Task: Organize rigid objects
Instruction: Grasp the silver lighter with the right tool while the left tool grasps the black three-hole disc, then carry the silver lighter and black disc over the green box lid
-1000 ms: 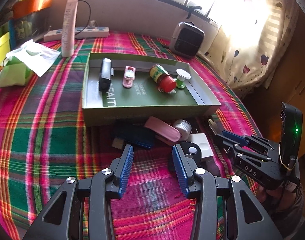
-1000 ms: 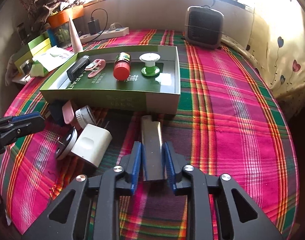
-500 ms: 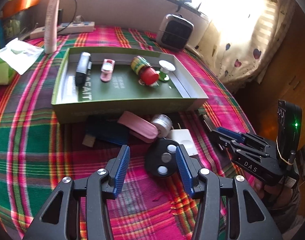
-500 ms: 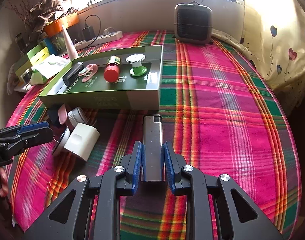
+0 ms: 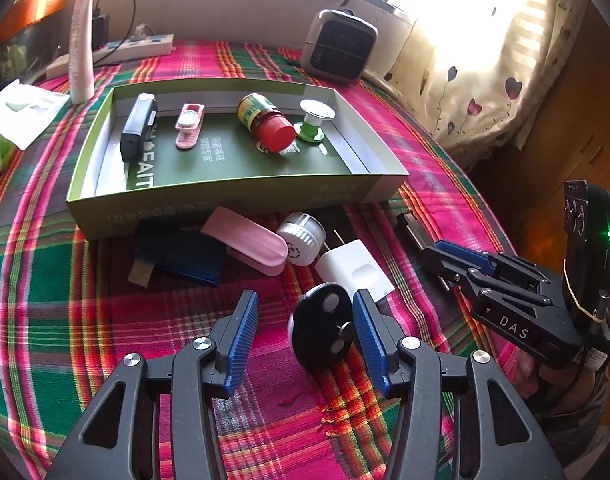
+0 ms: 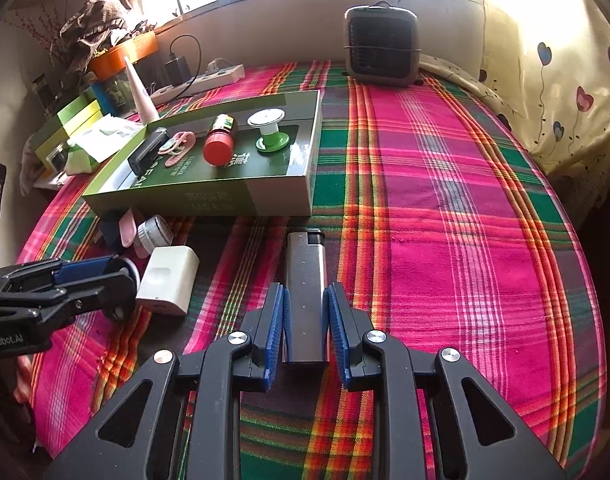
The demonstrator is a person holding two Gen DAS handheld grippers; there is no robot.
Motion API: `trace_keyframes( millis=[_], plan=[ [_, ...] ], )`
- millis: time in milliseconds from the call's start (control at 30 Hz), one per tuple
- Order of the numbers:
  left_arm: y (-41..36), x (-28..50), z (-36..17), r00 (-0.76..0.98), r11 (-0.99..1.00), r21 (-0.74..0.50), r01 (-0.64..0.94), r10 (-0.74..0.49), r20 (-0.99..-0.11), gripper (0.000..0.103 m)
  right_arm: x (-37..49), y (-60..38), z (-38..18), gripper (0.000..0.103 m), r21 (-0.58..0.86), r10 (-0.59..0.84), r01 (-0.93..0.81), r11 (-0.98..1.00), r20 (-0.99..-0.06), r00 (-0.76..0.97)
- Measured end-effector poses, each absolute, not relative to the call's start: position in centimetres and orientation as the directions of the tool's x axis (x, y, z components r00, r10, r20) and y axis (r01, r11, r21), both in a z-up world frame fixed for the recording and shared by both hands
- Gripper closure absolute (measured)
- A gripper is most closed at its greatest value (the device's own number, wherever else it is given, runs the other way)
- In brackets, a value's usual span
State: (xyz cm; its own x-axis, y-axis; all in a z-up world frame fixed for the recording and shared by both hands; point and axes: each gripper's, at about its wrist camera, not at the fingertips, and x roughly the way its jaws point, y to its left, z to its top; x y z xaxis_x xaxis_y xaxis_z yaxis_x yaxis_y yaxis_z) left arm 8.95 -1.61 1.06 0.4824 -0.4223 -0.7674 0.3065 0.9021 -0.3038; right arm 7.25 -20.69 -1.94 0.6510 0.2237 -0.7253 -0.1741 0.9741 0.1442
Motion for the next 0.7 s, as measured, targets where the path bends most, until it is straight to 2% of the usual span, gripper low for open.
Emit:
trace_keyframes(
  millis=[700],
  plan=[
    [-1.71,8.22,1.0,0.513,0.915,-0.278,0.293,-0.396,-0.762,0.057,7.26,-20.65,-1.92,0.079,0.142,0.222,-0.174,0.974,-0.726,0.651]
  ],
)
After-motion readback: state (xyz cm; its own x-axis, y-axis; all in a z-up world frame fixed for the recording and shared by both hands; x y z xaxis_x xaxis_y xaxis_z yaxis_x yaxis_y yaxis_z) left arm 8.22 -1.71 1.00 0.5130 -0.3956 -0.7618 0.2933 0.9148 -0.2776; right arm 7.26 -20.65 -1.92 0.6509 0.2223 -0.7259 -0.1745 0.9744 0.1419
